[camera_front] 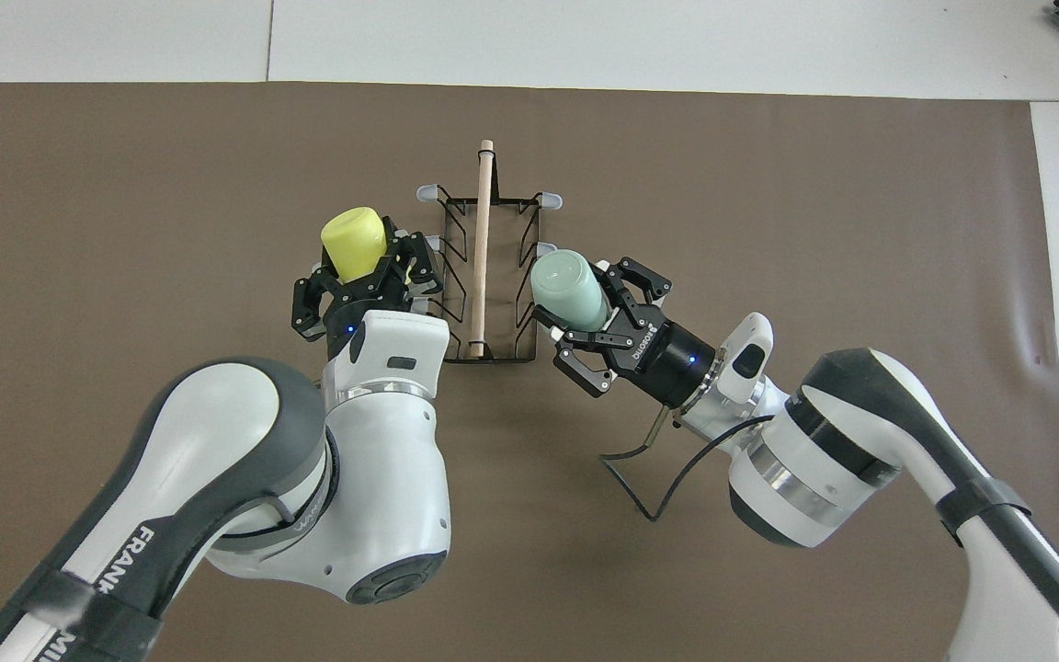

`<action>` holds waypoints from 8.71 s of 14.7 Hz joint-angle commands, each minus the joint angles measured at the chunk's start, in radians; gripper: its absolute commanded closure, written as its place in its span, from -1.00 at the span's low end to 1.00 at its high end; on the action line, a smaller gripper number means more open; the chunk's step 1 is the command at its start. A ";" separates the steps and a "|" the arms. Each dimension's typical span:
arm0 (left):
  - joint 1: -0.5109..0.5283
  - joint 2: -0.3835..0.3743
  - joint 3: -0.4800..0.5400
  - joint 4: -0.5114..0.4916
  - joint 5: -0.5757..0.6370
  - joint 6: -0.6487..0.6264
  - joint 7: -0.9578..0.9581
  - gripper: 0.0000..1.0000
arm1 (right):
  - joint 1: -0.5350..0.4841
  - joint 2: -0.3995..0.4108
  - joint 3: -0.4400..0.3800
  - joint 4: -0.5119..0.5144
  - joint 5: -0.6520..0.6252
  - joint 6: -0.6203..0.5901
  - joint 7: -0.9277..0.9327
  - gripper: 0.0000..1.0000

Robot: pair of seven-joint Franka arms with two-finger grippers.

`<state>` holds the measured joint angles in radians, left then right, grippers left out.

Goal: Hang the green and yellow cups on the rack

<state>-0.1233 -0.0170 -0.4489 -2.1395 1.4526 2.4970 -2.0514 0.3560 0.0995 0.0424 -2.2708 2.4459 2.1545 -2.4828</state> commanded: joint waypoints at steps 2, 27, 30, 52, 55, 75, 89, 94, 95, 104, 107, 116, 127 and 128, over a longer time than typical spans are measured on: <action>0.004 0.006 -0.022 -0.026 0.093 -0.050 -0.107 1.00 | -0.002 0.026 0.004 0.025 0.025 -0.008 -0.036 1.00; -0.006 0.147 -0.172 -0.039 0.253 -0.380 -0.398 -1.00 | 0.027 0.144 0.010 0.065 0.048 -0.008 -0.136 1.00; -0.002 0.138 -0.178 -0.034 0.252 -0.369 -0.397 -1.00 | 0.027 0.147 0.010 0.063 0.048 0.002 -0.137 1.00; -0.001 0.117 0.105 0.300 -0.599 -0.063 0.903 -1.00 | 0.020 0.138 0.010 0.060 0.053 0.014 -0.154 -1.00; 0.002 0.071 0.165 0.303 -0.841 -0.066 1.220 -1.00 | -0.002 0.073 0.007 0.059 0.025 0.118 -0.146 -1.00; 0.005 -0.064 0.476 0.444 -1.448 -0.780 2.181 -1.00 | -0.321 0.108 -0.006 0.232 -1.224 0.591 -0.062 -1.00; 0.041 -0.011 0.470 0.629 -1.486 -1.038 2.208 -1.00 | -0.405 0.106 -0.016 0.350 -2.335 0.354 0.804 -1.00; 0.042 -0.009 0.472 0.630 -1.486 -1.035 2.193 -1.00 | -0.367 0.030 0.001 0.369 -2.650 0.178 1.373 -1.00; 0.042 -0.009 0.470 0.629 -1.485 -1.035 2.176 -1.00 | -0.345 0.011 -0.001 0.369 -2.671 0.136 1.486 -1.00; 0.042 -0.018 0.473 0.616 -1.479 -1.052 2.176 -1.00 | -0.259 -0.125 0.004 0.404 -2.725 -0.183 2.379 -1.00; 0.042 -0.020 0.472 0.613 -1.479 -1.050 2.176 -1.00 | -0.262 -0.152 0.005 0.489 -2.675 -0.310 2.463 -1.00; 0.039 -0.020 0.472 0.613 -1.479 -1.050 2.176 -1.00 | -0.371 -0.155 -0.009 0.671 -2.409 -0.631 2.595 -1.00; 0.039 -0.020 0.472 0.613 -1.479 -1.050 2.176 -1.00 | -0.377 -0.121 -0.001 0.678 -2.515 -0.609 2.484 -1.00; 0.039 -0.020 0.472 0.613 -1.479 -1.050 2.176 -1.00 | -0.384 -0.095 -0.001 0.729 -2.497 -0.655 2.484 -1.00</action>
<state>-0.0883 -0.0105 0.0254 -1.4978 -0.0173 1.4523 0.1321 -0.0077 -0.0489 0.0288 -1.6196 -0.0406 1.5575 0.0308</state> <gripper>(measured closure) 0.000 0.000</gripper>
